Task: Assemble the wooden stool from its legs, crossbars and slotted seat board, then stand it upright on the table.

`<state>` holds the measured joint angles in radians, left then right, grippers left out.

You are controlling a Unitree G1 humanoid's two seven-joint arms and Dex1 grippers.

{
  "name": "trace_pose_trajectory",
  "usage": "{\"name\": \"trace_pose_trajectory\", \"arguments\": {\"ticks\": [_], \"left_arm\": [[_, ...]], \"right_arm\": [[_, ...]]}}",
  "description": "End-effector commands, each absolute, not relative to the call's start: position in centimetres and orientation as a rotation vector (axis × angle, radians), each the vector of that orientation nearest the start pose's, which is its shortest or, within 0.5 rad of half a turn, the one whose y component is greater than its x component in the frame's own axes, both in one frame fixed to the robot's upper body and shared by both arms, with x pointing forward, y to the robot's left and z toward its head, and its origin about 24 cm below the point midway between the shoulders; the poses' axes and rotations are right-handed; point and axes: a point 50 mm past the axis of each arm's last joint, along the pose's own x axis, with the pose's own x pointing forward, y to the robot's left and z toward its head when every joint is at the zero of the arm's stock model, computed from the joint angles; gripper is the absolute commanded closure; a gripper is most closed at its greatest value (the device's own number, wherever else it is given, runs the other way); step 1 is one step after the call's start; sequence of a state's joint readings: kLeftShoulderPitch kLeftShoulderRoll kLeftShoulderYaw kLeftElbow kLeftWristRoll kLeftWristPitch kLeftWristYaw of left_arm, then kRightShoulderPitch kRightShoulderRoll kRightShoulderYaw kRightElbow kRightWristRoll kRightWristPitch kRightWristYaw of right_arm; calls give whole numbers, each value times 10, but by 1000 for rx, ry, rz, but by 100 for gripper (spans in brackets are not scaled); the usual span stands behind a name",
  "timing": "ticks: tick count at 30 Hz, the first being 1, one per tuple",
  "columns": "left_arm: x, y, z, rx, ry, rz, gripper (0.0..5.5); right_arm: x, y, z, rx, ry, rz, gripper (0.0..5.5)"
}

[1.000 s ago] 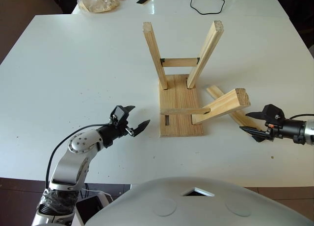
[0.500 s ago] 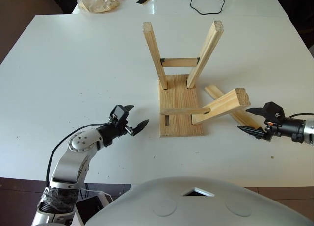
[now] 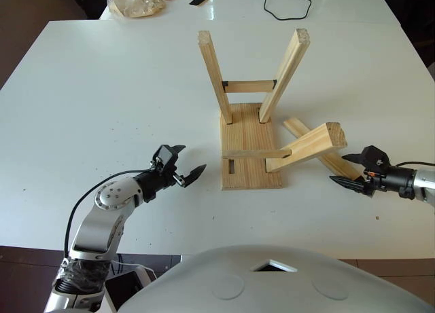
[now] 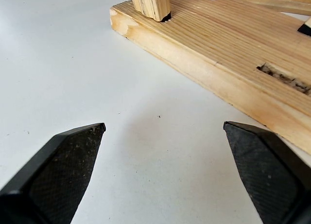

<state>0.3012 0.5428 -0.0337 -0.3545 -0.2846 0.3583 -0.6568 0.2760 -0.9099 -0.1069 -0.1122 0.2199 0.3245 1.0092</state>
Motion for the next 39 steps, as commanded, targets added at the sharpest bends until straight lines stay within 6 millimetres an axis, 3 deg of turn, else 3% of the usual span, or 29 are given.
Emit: {"name": "trace_pose_trajectory", "arguments": {"ticks": [1,7,13,17,20,22,24,27,32,36,39], "left_arm": [[179,200,41,150,421,-718,99],[181,200,44,144,405,-706,99],[195,217,68,173,327,-623,99],[211,230,95,248,254,-523,99],[223,228,139,165,94,-493,99],[227,217,164,114,13,-537,99],[227,193,186,96,-57,-621,99],[225,165,204,67,-87,-769,99],[223,133,226,-29,-154,-1002,99],[211,114,244,-146,-228,-1214,99],[203,115,261,-286,-308,-1337,99]], "right_arm": [[176,-297,57,-396,748,821,264],[177,-308,51,-390,763,782,346],[189,-313,56,-362,678,708,346],[208,-309,86,-238,503,680,346],[225,-297,130,-81,306,699,346],[228,-287,156,-11,206,746,346],[227,-275,180,31,117,825,346],[223,-261,206,57,35,911,346],[221,-242,245,121,-112,1062,346],[219,-217,251,127,-107,1228,346],[212,-202,244,104,-47,1376,346]]}}
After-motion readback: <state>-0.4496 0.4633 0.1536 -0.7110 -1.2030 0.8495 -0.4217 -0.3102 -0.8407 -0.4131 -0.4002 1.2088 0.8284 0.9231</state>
